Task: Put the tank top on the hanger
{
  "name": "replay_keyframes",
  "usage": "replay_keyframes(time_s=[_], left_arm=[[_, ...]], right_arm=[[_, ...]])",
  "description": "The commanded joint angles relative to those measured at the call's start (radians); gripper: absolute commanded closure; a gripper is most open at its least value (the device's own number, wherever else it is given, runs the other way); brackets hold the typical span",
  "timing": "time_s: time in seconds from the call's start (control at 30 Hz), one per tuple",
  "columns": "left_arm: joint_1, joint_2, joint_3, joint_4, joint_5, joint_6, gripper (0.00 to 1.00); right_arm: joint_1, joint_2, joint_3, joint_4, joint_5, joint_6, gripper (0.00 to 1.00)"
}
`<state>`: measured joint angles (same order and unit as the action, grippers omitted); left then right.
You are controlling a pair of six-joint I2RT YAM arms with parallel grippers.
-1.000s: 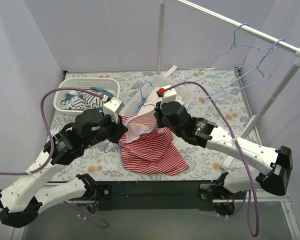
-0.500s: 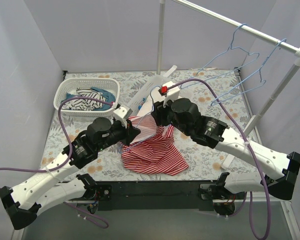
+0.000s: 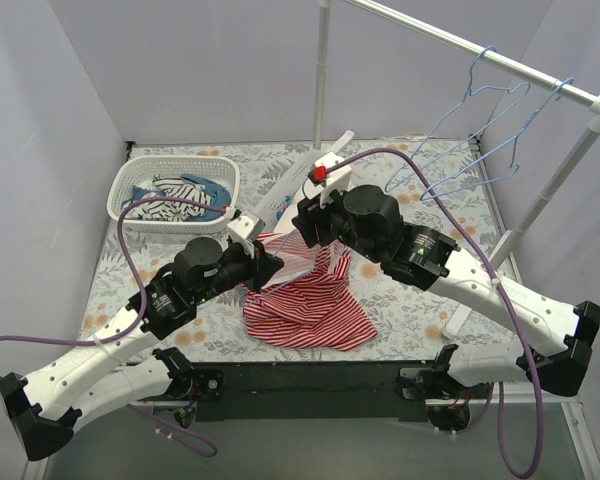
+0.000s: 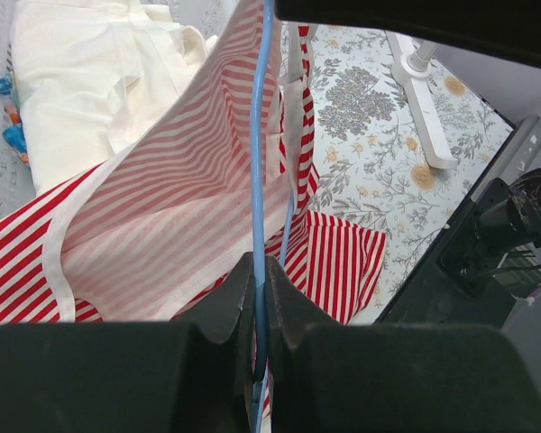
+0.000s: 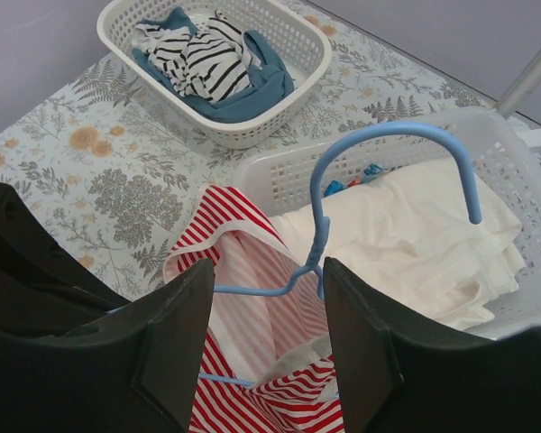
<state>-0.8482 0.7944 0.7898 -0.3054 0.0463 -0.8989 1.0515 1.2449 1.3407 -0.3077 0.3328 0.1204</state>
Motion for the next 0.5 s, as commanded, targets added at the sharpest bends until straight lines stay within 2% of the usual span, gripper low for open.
replay_keyframes(time_s=[0.0, 0.23, 0.3, 0.33, 0.37, 0.43, 0.47], left_arm=[[-0.002, -0.041, 0.002, 0.038, 0.02, -0.008, 1.0], [-0.002, -0.024, 0.014, 0.022, 0.046, -0.005, 1.0], [-0.002, -0.012, 0.02, 0.017, 0.044, -0.006, 1.0], [-0.002, -0.012, 0.022, 0.017, 0.043, -0.008, 1.0], [-0.002, -0.012, 0.022, 0.015, 0.04, -0.008, 1.0], [-0.002, -0.012, 0.026, 0.014, 0.011, -0.024, 1.0], [-0.002, -0.012, 0.034, 0.014, -0.003, -0.034, 1.0]], right_arm=[[-0.041, 0.021, 0.058, 0.015, -0.023, 0.018, 0.41], [-0.079, 0.115, 0.126, 0.044, -0.15, 0.018, 0.44], [-0.079, 0.134, 0.141, 0.044, -0.173, 0.018, 0.5], [-0.079, 0.143, 0.14, 0.044, -0.173, 0.021, 0.54], [-0.079, 0.146, 0.135, 0.044, -0.172, 0.03, 0.66], [-0.079, 0.137, 0.101, 0.05, -0.135, 0.039, 0.81], [-0.079, 0.131, 0.091, 0.051, -0.118, 0.041, 0.96]])
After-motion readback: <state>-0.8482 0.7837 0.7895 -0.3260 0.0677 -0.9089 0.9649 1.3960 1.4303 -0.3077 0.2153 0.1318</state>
